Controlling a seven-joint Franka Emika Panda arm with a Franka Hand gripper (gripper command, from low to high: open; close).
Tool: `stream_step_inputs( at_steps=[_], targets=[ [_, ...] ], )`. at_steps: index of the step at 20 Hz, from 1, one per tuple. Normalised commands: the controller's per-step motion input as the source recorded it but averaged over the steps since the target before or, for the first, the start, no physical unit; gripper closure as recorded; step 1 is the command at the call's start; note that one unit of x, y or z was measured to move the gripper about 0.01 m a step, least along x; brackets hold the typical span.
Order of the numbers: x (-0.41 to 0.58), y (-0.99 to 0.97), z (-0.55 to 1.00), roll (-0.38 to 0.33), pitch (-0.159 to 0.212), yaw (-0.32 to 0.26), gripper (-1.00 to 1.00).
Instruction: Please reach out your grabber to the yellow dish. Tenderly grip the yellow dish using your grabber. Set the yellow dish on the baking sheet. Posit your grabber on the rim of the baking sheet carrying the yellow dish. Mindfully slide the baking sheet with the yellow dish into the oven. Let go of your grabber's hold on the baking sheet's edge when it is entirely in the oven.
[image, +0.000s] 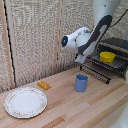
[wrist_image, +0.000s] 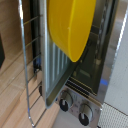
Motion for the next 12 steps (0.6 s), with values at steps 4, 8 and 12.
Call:
stream_step_inputs(
  at_steps=[4, 8, 12],
  targets=[
    [-0.173, -0.25, -0.28, -0.085, 0.020, 0.019, -1.00],
    [-0.165, -0.33, -0.15, -0.041, 0.000, 0.028, -1.00],
    [-0.039, -0.33, -0.15, -0.043, 0.000, 0.042, -1.00]
  ],
)
